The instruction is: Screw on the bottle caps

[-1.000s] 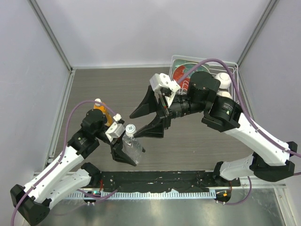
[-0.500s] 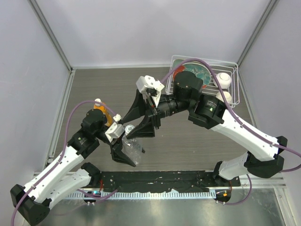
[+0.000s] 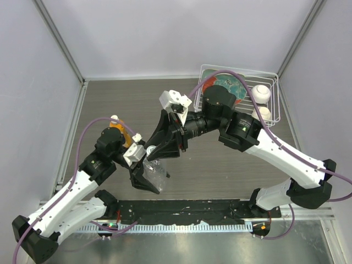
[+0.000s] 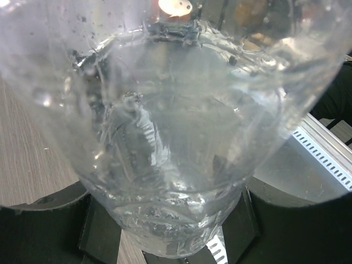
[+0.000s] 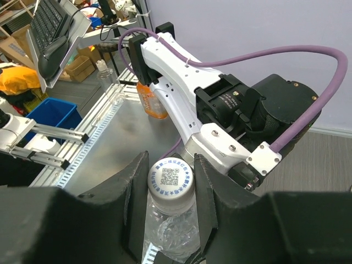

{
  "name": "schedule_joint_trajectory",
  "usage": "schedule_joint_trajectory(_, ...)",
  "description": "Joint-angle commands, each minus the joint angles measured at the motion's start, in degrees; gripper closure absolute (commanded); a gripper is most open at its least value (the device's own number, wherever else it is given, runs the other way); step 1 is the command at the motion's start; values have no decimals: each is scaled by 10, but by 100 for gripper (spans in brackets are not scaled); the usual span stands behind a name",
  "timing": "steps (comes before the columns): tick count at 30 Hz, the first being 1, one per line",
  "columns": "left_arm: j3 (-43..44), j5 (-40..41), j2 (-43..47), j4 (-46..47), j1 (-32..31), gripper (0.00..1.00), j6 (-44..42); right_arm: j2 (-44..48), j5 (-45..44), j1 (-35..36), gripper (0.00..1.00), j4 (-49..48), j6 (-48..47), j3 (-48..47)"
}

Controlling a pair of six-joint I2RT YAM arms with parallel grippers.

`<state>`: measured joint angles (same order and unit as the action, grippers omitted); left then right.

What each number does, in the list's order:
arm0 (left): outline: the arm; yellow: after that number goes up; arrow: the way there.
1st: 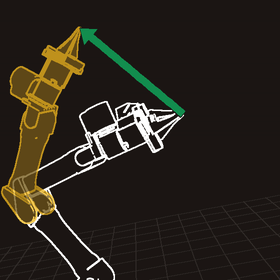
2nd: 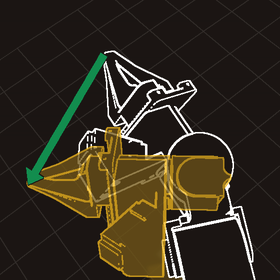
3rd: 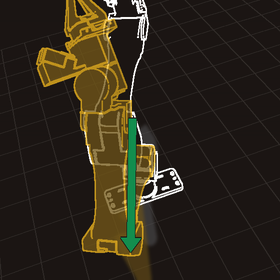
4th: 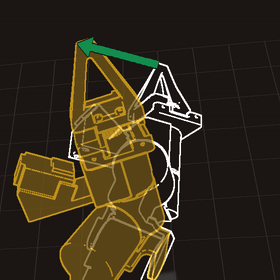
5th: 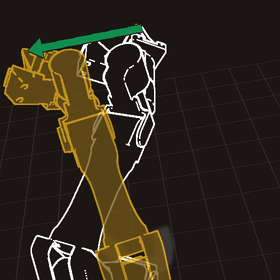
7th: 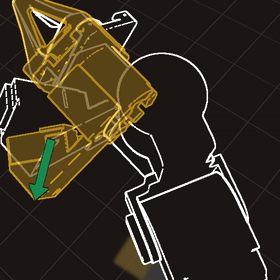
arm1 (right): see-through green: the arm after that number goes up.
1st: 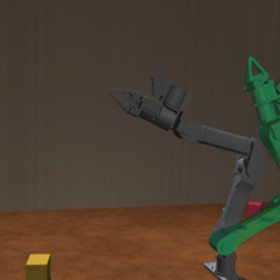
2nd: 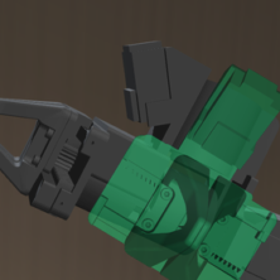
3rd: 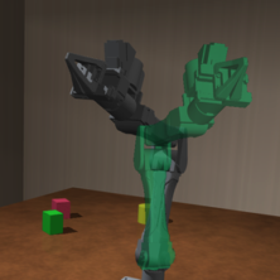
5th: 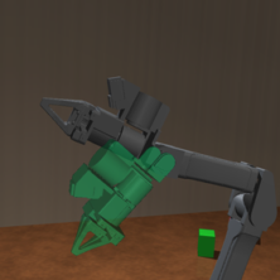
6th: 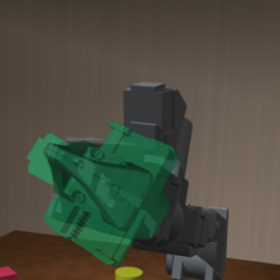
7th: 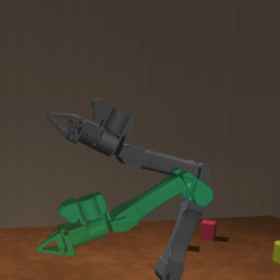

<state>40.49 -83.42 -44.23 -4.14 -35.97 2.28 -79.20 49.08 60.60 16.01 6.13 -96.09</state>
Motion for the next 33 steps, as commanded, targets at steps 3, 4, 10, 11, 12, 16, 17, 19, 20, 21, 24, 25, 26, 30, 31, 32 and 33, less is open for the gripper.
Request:
schedule_joint_trajectory(3, 33, 53, 9, 8, 3, 100, -27, 24, -21, -27, 90, -19, 22, 25)
schedule_joint_trajectory(4, 35, 77, 10, 7, 3, 100, -37, 26, -27, -31, 91, -19, 24, 34)
schedule_joint_trajectory(10, 47, 239, 12, 8, 5, 100, -36, 17, -198, -55, 99, 44, 20, 33)
schedule_joint_trajectory(11, 49, 298, 11, 7, 5, 100, -36, 12, -231, -55, 99, 71, 20, 28)
schedule_joint_trajectory(12, 53, 323, 10, 5, 5, 100, -35, -1, -261, -55, 99, 82, 19, 23)
schedule_joint_trajectory(16, 57, 443, 10, 19, 5, 100, -33, -32, -438, -55, 99, 119, 38, -5)
schedule_joint_trajectory(17, 57, 466, 11, 30, 5, 100, -31, -39, -462, -54, 99, 123, 42, -10)
schedule_joint_trajectory(19, 54, 532, 13, 39, 5, 100, -29, -52, -491, -46, 99, 123, 55, -22)
schedule_joint_trajectory(20, 50, 557, 16, 53, 5, 100, -26, -55, -557, -39, 99, 121, 55, -25)
schedule_joint_trajectory(21, 49, 579, 17, 58, 5, 100, -25, -59, -585, -31, 99, 122, 55, -30)
schedule_joint_trajectory(24, 46, 664, 18, 70, 5, 100, -26, -93, -740, 10, 99, 146, 50, -67)
schedule_joint_trajectory(25, 45, 707, 19, 77, 5, 100, -26, -103, -779, 22, 99, 161, 47, -91)
schedule_joint_trajectory(26, 44, 725, 19, 82, 5, 100, -11, -123, -848, 43, 99, 168, 46, -102)
schedule_joint_trajectory(30, 37, 815, 21, 98, 5, 100, -4, -163, -963, 81, 99, 187, 52, -142)
schedule_joint_trajectory(31, 36, 858, 21, 102, 5, 100, -4, -172, -985, 85, 99, 198, 57, -159)
schedule_joint_trajectory(32, 35, 876, 21, 103, 5, 100, -3, -177, -1000, 89, 99, 198, 62, -165)
schedule_joint_trajectory(33, 35, 891, 20, 103, 6, 100, -2, -185, -1021, 95, 99, 198, 65, -169)
